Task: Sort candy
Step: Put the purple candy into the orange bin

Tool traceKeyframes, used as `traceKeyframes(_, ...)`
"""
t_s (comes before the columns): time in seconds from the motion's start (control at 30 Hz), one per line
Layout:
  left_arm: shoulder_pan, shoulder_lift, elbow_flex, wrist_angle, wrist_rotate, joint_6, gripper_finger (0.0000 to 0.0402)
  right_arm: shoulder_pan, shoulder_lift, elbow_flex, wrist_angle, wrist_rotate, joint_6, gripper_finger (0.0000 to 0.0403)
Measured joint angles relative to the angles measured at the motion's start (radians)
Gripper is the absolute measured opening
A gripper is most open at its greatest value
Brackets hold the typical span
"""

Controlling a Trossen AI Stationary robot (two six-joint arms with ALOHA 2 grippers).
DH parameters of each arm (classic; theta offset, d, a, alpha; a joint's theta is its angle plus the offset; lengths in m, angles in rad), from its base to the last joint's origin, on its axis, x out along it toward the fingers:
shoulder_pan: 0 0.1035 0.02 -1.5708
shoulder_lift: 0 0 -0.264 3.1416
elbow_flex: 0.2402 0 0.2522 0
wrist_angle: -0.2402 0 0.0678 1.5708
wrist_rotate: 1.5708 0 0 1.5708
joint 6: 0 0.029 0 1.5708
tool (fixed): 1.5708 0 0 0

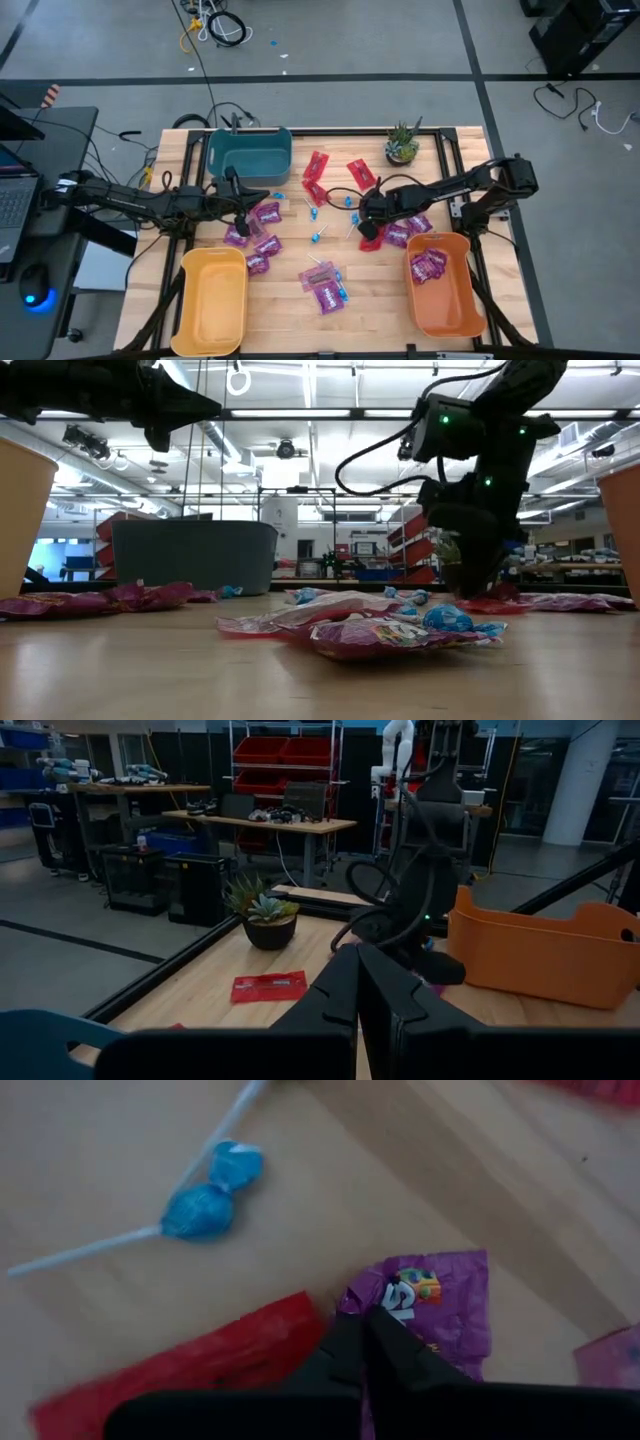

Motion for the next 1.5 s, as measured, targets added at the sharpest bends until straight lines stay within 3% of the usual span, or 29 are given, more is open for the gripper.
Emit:
traceKeyframes(0.57, 0.0, 0.0, 0.0, 0.0, 0.0, 0.0, 0.0006, 0.059, -0.211, 0.002, 0.052, 0.078, -0.008, 0.0001)
traceKeyframes(0.83, 0.0, 0.0, 0.0, 0.0, 0.0, -0.006, 0.0006, 0.129, -0.401, 0.002, 0.056, 0.076, 0.0, 0.0)
traceKeyframes(1.2, 0.0, 0.0, 0.0, 0.0, 0.0, -0.023, 0.0006, 0.328, -0.708, 0.004, 0.056, -0.303, -0.022, 0.0)
traceKeyframes(1.5, 0.0, 0.0, 0.0, 0.009, 0.0, -0.023, 0.0006, 0.537, -0.83, 0.004, -0.019, -0.379, 0.176, 0.0)
